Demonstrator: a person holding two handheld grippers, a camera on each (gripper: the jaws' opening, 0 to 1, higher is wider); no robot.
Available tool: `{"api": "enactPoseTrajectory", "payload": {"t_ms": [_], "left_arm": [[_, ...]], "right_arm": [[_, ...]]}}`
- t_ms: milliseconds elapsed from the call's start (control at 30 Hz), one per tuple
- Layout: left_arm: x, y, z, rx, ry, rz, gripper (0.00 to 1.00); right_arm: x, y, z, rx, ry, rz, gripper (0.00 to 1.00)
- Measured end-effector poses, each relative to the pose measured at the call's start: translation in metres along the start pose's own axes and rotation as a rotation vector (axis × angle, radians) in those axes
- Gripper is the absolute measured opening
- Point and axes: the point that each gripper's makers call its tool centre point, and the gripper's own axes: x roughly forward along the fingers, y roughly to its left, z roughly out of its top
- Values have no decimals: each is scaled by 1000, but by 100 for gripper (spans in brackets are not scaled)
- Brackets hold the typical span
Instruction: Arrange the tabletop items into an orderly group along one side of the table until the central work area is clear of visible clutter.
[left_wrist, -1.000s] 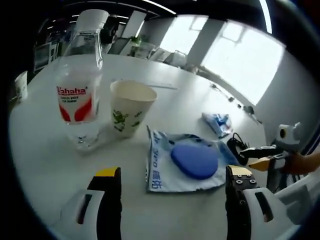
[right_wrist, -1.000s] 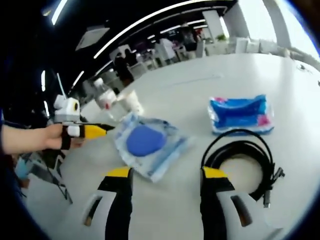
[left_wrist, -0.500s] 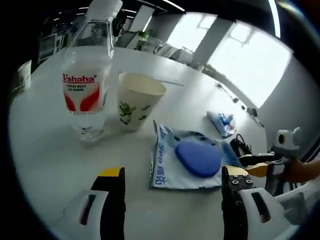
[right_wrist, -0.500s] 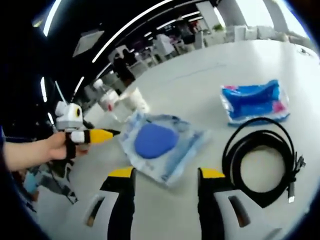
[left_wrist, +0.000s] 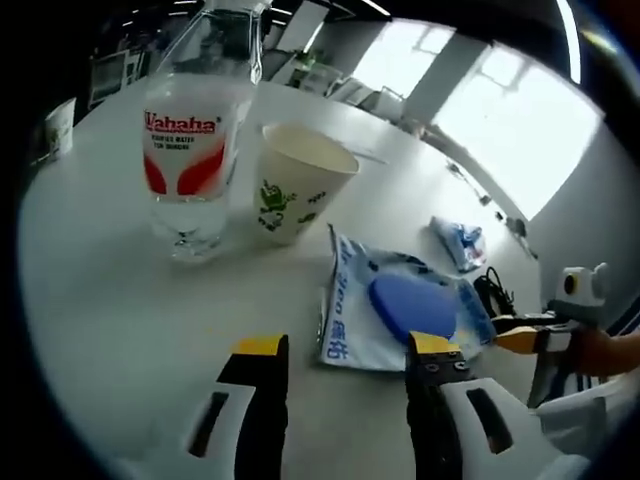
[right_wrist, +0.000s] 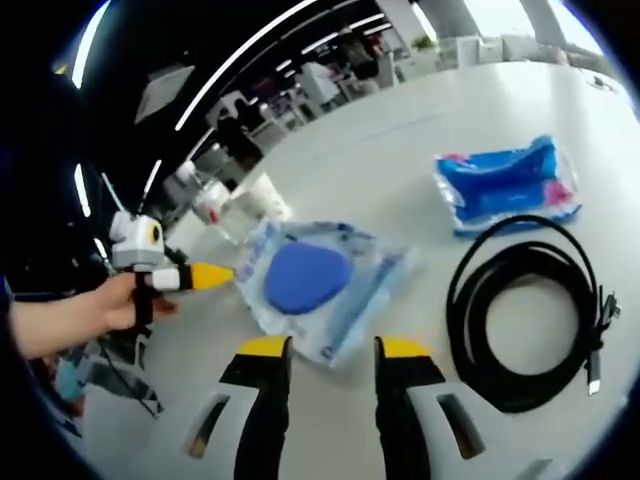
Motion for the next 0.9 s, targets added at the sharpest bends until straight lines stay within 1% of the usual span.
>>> {"api": "enactPoseTrajectory", "payload": {"t_ms": [100, 133, 200, 233, 267, 367, 433, 533, 633, 700, 800, 900], "left_arm": [[2, 3, -3, -9, 2, 26, 26], [2, 5, -3, -14, 2, 37, 22], [3, 7, -7, -15, 9, 53, 14], [2, 10, -7, -8, 8, 77, 10], [1, 10, -7, -10, 6, 82, 9], [1, 9, -7, -28, 1, 75, 8], [0, 10, -9, -30, 3, 82, 5], [-2, 8, -10, -42, -9, 76, 3], [-4, 4, -9, -12, -25, 70, 0], [-5, 1, -8, 17, -31, 65, 0], [-5, -2, -7, 36, -40, 72, 0], [-4, -6, -5, 57, -52, 76, 0]], "right_arm": [[2, -2, 1, 9, 4, -5, 24], [3, -2, 1, 10, 5, -5, 21], [4, -6, -3, 0, 37, -23, 16], [4, -6, -4, -14, 42, -27, 12], [3, -8, -3, -24, 45, -38, 11], [4, -8, -2, -17, 40, -31, 9], [3, -9, -2, -24, 44, -39, 6], [3, -10, 0, -33, 35, -45, 3], [1, -12, 6, -75, 22, -58, 0], [1, -14, 11, -106, 13, -64, 0], [1, -16, 14, -125, 16, -65, 0], [-1, -18, 19, -168, 10, -75, 0]]}}
